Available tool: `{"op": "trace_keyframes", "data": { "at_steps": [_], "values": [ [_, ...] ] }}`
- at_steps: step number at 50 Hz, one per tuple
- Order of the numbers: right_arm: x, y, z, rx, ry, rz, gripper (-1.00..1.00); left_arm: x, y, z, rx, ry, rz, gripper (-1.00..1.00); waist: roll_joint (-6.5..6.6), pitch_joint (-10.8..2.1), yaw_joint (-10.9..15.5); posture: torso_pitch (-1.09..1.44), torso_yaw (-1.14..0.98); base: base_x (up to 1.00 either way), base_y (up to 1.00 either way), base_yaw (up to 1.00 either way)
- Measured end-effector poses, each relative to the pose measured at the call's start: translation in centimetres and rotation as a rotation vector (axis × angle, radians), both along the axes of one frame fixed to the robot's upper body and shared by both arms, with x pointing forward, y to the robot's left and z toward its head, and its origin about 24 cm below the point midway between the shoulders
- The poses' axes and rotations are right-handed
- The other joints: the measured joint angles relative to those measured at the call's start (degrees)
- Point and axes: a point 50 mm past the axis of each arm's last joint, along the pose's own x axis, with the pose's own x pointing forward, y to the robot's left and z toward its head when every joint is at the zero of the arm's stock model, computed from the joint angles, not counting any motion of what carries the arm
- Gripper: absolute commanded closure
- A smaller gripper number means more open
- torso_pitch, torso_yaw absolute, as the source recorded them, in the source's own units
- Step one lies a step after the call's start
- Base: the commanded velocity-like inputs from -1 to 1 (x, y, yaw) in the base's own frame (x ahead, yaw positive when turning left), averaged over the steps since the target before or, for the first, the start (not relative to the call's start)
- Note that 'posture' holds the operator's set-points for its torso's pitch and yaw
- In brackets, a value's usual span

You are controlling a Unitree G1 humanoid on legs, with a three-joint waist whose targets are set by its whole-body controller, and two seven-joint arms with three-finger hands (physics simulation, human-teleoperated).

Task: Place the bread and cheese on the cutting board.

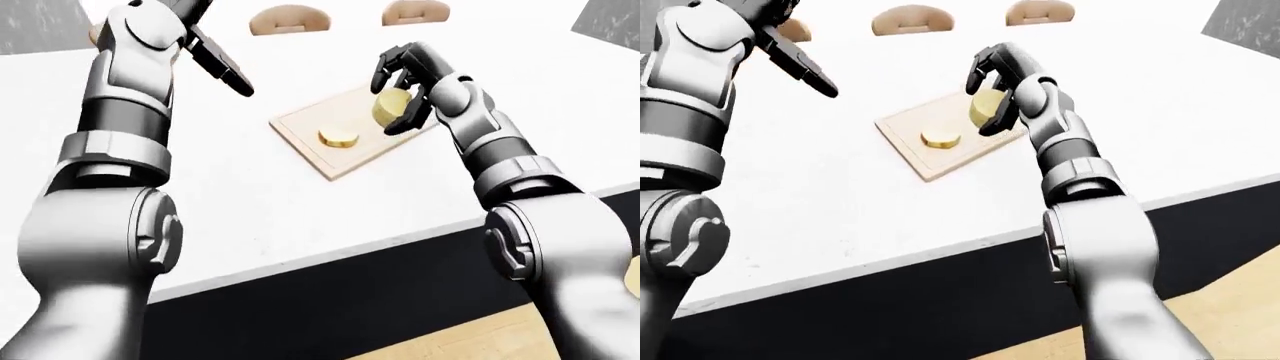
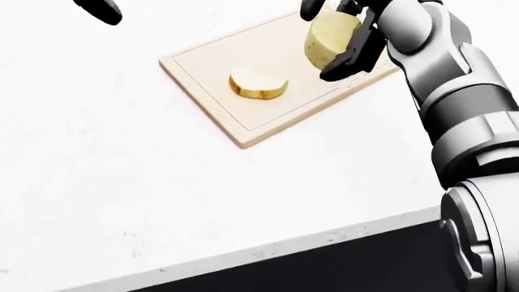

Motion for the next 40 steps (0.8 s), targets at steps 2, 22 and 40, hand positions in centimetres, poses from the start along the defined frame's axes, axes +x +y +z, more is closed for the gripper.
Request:
{"op": "trace_keyframes", "data": {
  "at_steps": [2,22,40],
  "values": [
    [0.0,0.3,0.8,0.018,-0.031,-0.014,1.00,0.0,0.2,-1.0,-0.045,0.000,-0.010,-1.00,0.10,0.09,0.03,0.00,0.00,0.00,0.00,0.00],
    [0.1,0.5,2.2,0.068,-0.084,-0.097,1.00,-13.8,-1.0,-4.1,-0.286,-0.218,-0.207,-1.00,0.24,0.52,-0.12,0.00,0.00,0.00,0.00,0.00],
    [0.3,2.1,-0.3,0.039,-0.025,-0.139,1.00,-17.3,-1.3,-3.9,-0.365,-0.193,-0.313,-1.00,0.60,0.42,0.19,0.00,0.00,0.00,0.00,0.00]
  ]
}}
